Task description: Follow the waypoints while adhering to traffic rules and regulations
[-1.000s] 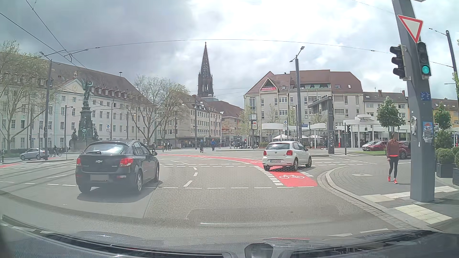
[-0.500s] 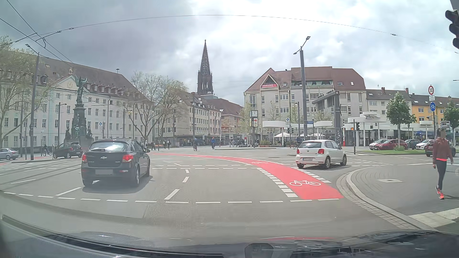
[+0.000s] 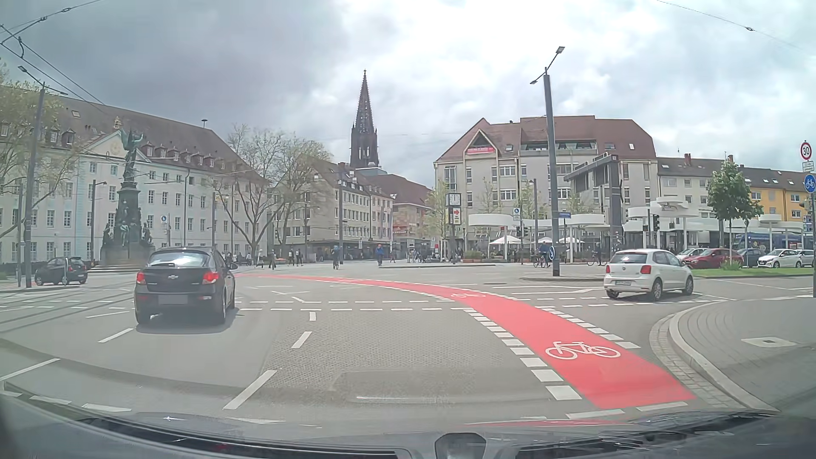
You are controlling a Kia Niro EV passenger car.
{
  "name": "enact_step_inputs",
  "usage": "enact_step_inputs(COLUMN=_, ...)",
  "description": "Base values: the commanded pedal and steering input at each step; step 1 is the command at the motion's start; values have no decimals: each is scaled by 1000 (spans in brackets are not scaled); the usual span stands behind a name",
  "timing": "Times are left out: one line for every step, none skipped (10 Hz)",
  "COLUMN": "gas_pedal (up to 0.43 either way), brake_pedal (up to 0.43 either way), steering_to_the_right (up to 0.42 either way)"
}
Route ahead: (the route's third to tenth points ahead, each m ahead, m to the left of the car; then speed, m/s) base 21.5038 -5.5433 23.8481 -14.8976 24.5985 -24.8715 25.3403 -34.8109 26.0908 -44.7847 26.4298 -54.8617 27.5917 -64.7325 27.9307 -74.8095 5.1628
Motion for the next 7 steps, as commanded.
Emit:
enact_step_inputs(gas_pedal=0, brake_pedal=0, steering_to_the_right=15)
enact_step_inputs(gas_pedal=0, brake_pedal=0, steering_to_the_right=26)
enact_step_inputs(gas_pedal=0, brake_pedal=0, steering_to_the_right=43)
enact_step_inputs(gas_pedal=0, brake_pedal=0, steering_to_the_right=56)
enact_step_inputs(gas_pedal=0, brake_pedal=0, steering_to_the_right=76)
enact_step_inputs(gas_pedal=0, brake_pedal=0, steering_to_the_right=95)
enact_step_inputs(gas_pedal=0, brake_pedal=0, steering_to_the_right=114)
